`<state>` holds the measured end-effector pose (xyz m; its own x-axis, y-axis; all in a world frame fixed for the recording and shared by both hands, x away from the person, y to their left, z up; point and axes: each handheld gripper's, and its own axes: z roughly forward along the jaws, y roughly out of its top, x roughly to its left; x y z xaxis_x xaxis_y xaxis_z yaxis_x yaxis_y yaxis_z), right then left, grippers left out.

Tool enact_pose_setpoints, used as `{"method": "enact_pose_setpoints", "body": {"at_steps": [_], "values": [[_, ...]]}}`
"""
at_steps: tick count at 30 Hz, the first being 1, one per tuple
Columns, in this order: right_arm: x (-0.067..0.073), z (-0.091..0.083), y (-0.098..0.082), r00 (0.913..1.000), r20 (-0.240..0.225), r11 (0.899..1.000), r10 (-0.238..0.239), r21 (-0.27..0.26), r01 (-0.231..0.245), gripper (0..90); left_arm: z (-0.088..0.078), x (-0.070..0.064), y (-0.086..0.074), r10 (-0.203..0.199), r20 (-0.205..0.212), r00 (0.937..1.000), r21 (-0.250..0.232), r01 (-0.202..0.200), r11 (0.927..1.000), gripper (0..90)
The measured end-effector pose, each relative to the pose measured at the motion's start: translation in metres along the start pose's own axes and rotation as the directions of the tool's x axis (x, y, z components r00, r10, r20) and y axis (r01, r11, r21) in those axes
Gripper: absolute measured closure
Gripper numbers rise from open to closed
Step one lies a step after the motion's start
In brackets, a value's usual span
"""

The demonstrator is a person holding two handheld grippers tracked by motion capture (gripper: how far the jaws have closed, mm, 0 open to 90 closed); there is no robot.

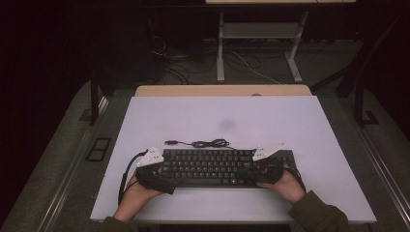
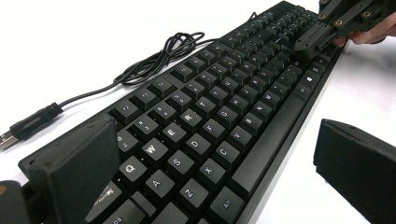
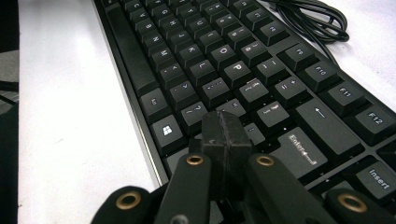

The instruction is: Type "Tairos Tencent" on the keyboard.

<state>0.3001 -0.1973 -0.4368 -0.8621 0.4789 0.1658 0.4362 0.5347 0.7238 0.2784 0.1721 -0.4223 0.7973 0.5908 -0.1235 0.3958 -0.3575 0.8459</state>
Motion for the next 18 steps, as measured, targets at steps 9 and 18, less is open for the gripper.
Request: {"method": "enact_pose_setpoints", "body": {"at_steps": [9,18], "values": [[0.001,0.002,-0.001,1.0000,0.000,1.000,-0.008,0.009,0.008,89.2,0.003,0.000,0.005,0.008,-0.003,1.0000,-0.003,-0.008,1.0000,0.0],[0.000,0.002,-0.001,1.0000,-0.001,1.000,-0.009,0.009,0.009,89.2,0.012,0.001,0.011,0.014,0.011,0.9998,0.000,-0.014,0.9999,0.0]]}}
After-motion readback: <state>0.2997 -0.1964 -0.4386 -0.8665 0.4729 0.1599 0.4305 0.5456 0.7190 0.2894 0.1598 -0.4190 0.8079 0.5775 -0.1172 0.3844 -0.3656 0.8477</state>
